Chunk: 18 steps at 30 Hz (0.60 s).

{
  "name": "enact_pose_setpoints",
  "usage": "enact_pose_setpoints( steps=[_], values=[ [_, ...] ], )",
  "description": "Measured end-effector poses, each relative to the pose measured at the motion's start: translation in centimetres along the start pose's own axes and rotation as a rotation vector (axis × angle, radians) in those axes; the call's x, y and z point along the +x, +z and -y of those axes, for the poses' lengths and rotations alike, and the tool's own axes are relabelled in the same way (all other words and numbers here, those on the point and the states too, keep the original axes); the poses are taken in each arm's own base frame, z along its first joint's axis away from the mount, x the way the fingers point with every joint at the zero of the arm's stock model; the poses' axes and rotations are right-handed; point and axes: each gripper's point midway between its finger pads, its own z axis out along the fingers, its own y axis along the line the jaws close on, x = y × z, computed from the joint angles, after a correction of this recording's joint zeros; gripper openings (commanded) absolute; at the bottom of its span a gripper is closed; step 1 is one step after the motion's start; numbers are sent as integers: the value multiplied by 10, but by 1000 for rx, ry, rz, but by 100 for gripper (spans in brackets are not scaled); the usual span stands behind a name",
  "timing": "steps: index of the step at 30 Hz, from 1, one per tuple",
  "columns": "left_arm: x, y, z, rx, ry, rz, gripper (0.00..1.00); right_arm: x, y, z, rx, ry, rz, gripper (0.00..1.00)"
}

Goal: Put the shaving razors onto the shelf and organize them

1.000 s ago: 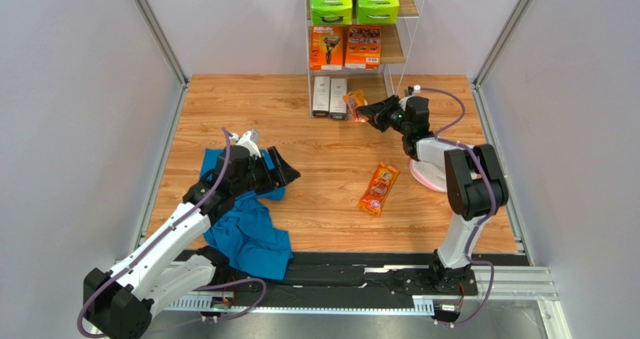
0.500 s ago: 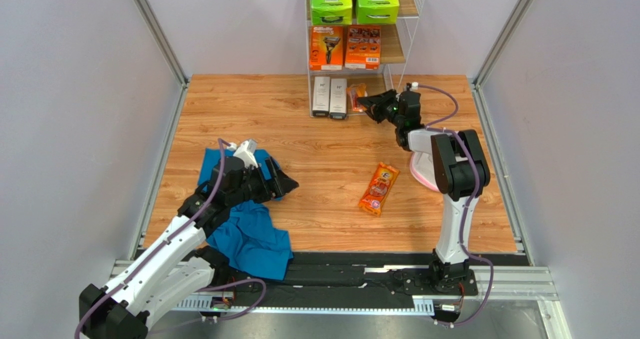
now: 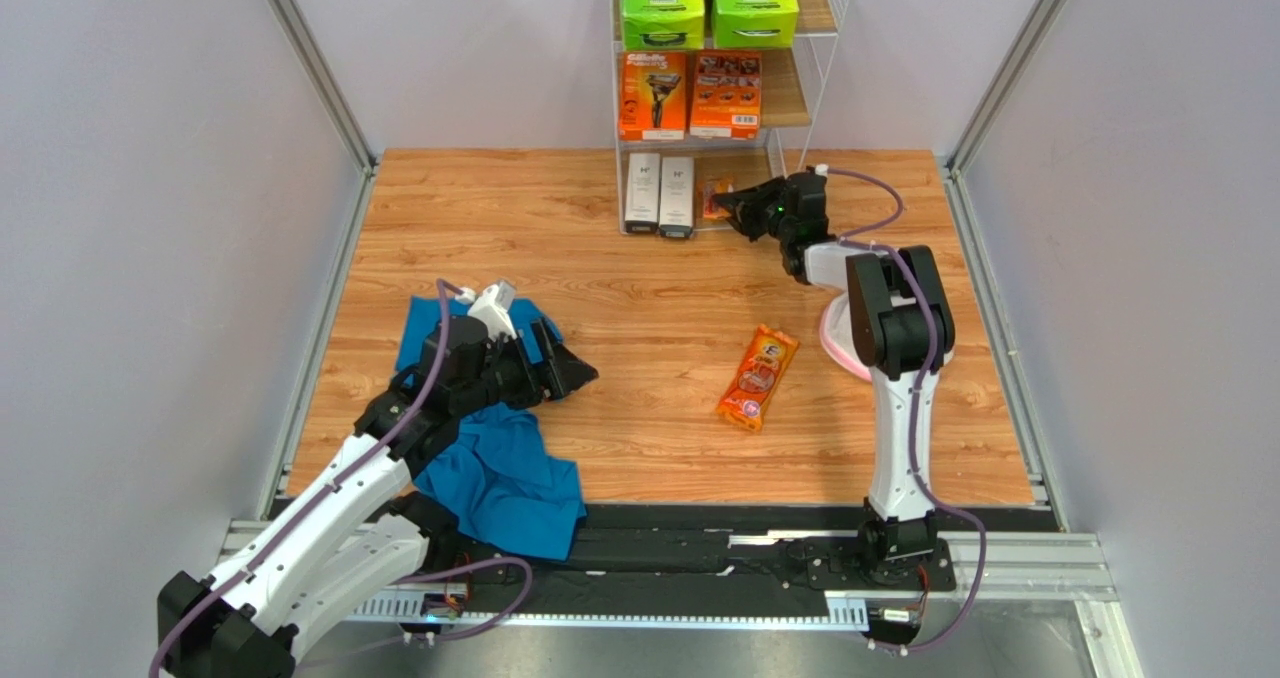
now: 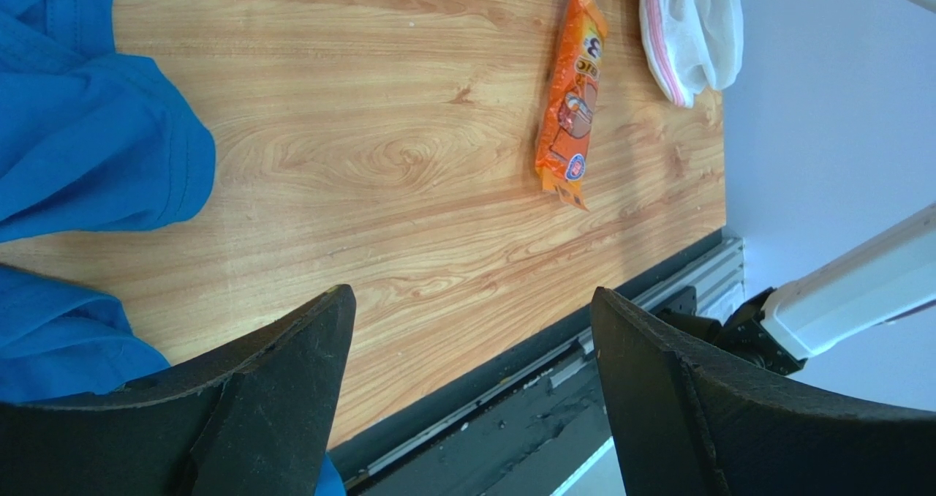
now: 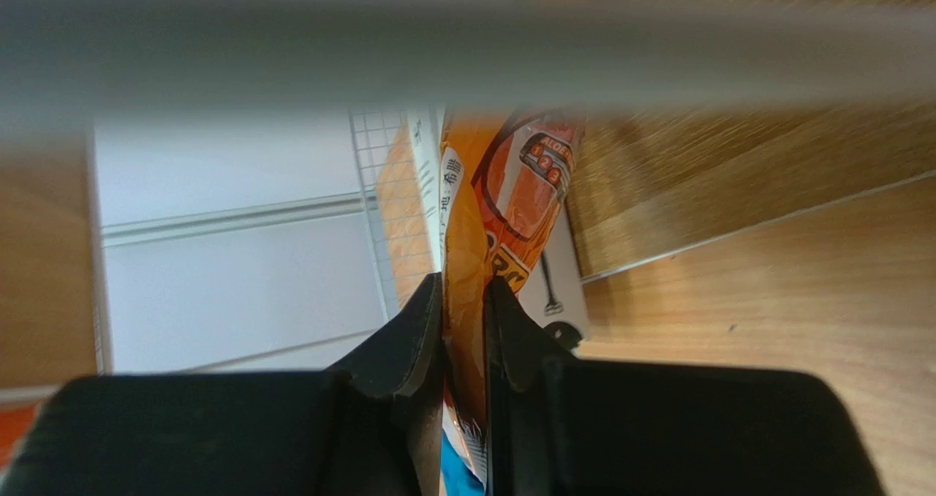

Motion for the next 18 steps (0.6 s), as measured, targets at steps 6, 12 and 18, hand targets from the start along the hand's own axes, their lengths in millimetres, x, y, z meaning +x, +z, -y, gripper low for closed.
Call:
enact_pose_setpoints(
  steps=[6,12,18],
  values=[
    [2,0,-1,0,2,-7,87,-7,28,8,25,12,-6,8],
    [1,-2,0,8,11,1,87,-14,36,8,50,40,19,20],
    [2,-2,0,11,13,0,87,-8,34,26,118,57,12,64]
  ],
)
